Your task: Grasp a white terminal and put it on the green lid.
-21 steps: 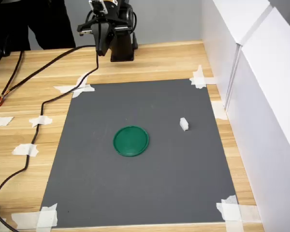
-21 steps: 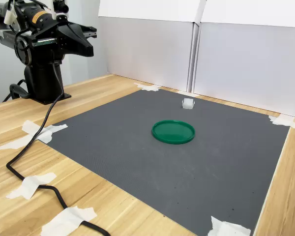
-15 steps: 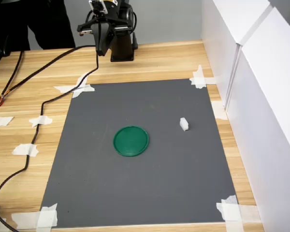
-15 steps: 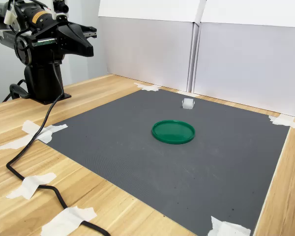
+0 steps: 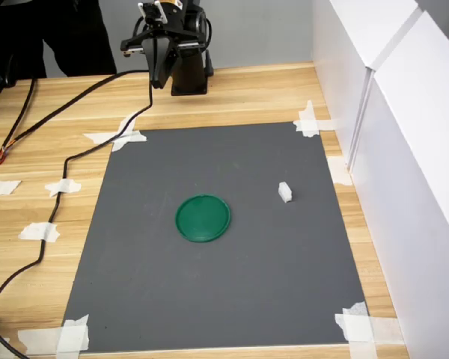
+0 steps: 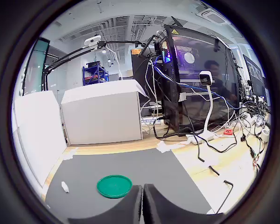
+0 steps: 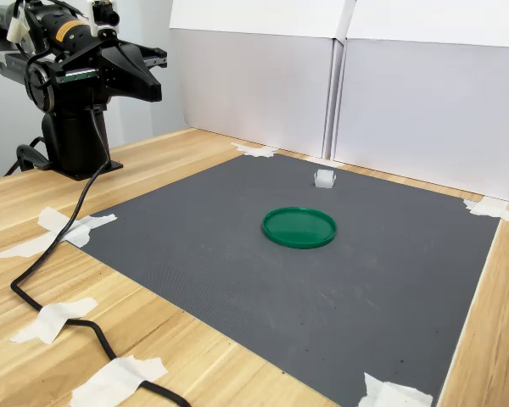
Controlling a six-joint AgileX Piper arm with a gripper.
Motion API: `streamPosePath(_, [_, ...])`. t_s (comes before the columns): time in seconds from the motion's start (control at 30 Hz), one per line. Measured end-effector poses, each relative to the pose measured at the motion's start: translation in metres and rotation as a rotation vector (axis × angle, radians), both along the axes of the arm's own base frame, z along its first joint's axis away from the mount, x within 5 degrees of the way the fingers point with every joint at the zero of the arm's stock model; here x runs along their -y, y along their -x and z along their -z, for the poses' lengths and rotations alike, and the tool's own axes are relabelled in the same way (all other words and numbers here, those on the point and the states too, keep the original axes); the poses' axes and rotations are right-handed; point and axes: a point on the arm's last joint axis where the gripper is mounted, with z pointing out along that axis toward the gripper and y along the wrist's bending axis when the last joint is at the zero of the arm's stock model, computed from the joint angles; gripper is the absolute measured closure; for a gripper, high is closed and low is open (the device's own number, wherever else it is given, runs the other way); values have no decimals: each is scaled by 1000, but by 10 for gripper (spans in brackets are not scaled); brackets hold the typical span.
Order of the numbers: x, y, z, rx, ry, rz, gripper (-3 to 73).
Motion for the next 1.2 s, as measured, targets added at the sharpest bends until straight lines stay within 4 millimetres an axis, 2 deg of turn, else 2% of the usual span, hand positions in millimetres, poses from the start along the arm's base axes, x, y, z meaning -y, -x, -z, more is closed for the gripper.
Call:
streamPosePath(1.07, [0,0,1,-7,0,-1,711])
streamPosePath(1.2, [-1,1,-6,-36,-4,-9,711])
